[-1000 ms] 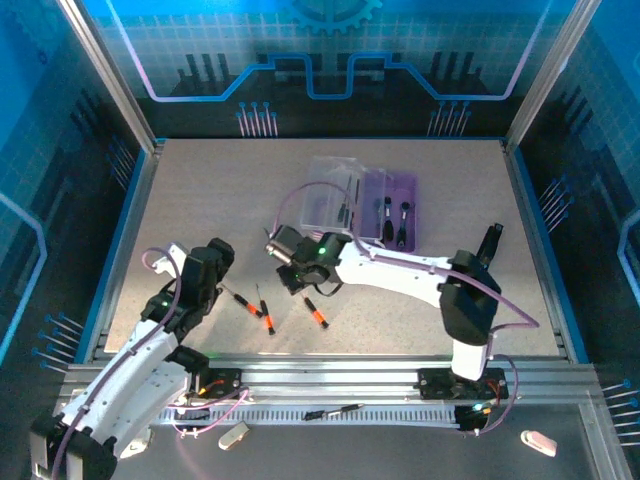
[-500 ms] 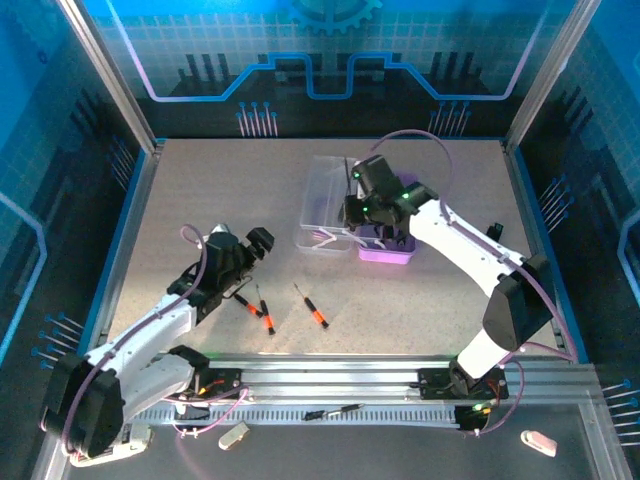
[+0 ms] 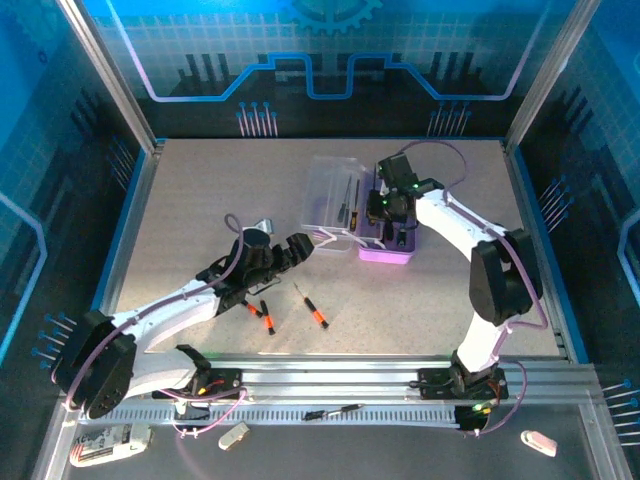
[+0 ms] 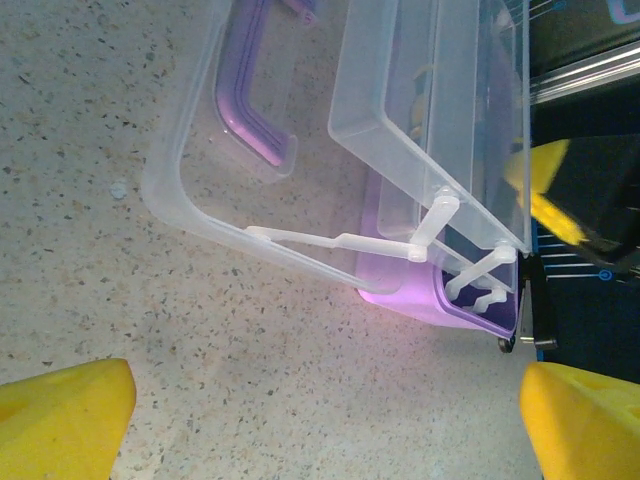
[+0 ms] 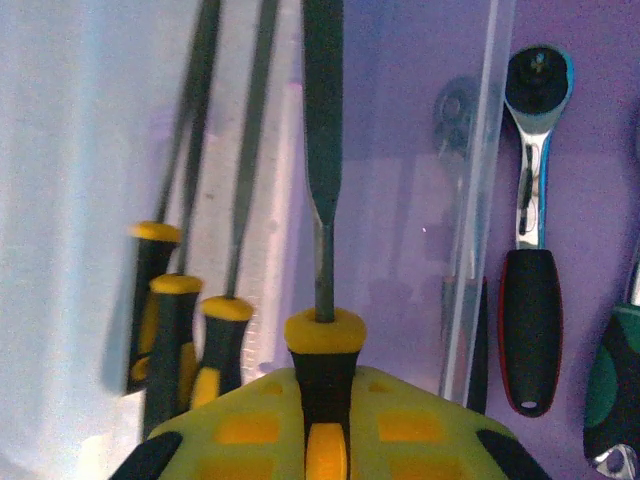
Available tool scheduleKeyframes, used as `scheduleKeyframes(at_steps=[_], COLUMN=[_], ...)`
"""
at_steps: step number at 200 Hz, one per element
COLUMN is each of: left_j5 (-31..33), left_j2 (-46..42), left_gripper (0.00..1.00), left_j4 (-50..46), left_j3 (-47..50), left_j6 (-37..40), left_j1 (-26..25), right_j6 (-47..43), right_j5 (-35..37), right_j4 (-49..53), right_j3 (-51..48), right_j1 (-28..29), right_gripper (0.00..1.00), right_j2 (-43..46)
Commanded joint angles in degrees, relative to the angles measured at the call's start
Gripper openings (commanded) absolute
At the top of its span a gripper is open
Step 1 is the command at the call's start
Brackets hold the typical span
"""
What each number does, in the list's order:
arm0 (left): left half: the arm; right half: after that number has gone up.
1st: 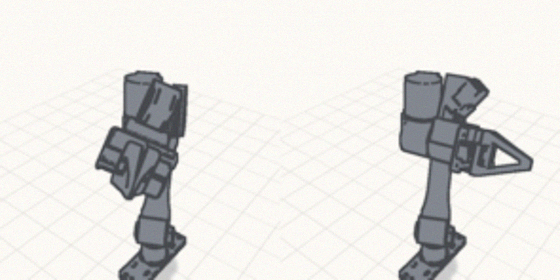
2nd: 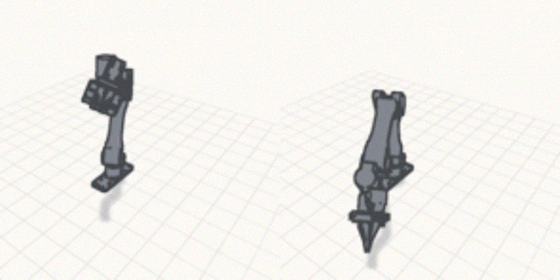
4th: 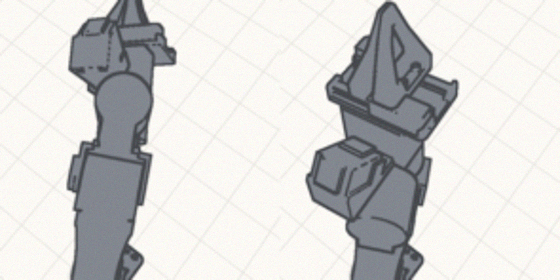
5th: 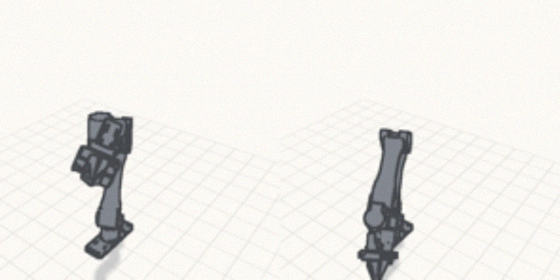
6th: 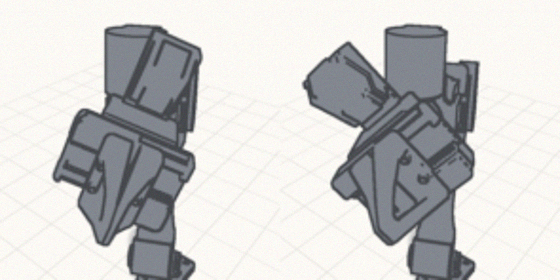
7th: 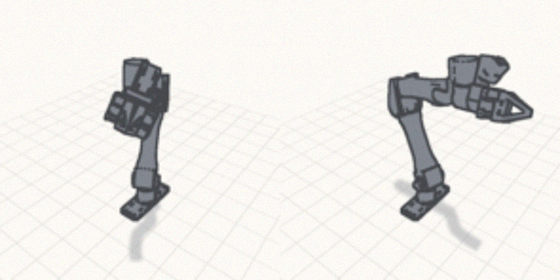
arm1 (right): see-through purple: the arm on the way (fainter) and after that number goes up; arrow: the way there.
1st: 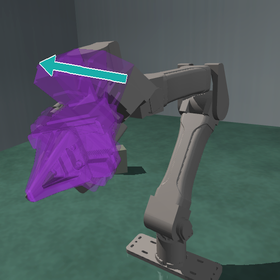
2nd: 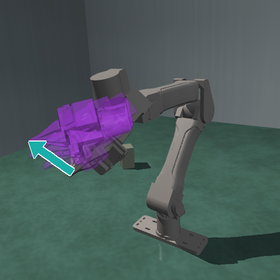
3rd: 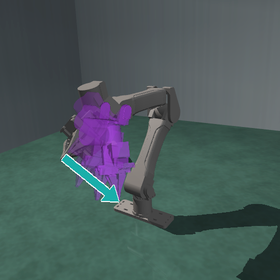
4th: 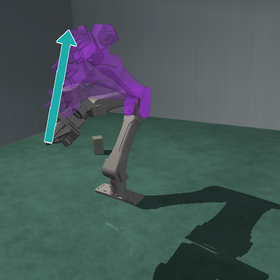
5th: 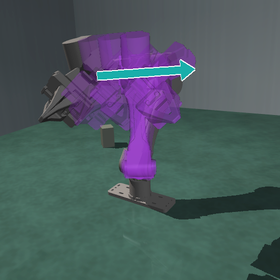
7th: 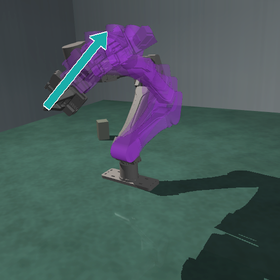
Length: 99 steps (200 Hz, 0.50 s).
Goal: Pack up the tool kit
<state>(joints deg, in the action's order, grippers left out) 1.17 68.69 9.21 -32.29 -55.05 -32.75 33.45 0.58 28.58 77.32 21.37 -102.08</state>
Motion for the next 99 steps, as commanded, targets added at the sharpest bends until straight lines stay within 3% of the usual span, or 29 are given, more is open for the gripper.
scheduleKeyframes(at_steps=[1,63,80,99], left_j5=[-0.7,2.2,2.3,2.5], left_j2=[-0.4,-2.4,-2.3,-2.1], left_gripper=[0.99,0.99,0.99,0.99], left_j4=[0.0,-3.5,-3.6,-3.7], left_j3=[-2.2,-3.6,-4.0,-4.3], left_j6=[1.9,4.9,5.0,5.3], left_j1=[-0.2,-0.3,-0.2,-0.3], right_j6=[1.3,3.3,4.1,4.5], right_j5=[-2.4,-3.0,-4.0,-4.2], right_j4=[-0.5,-0.3,-0.1,-0.2], right_j3=[2.0,2.7,2.4,1.5], right_j1=[-0.5,-0.5,-0.5,-0.5], right_gripper=[0.15,0.21,0.28,0.29], right_j2=[-2.3,-1.7,-0.7,0.8])
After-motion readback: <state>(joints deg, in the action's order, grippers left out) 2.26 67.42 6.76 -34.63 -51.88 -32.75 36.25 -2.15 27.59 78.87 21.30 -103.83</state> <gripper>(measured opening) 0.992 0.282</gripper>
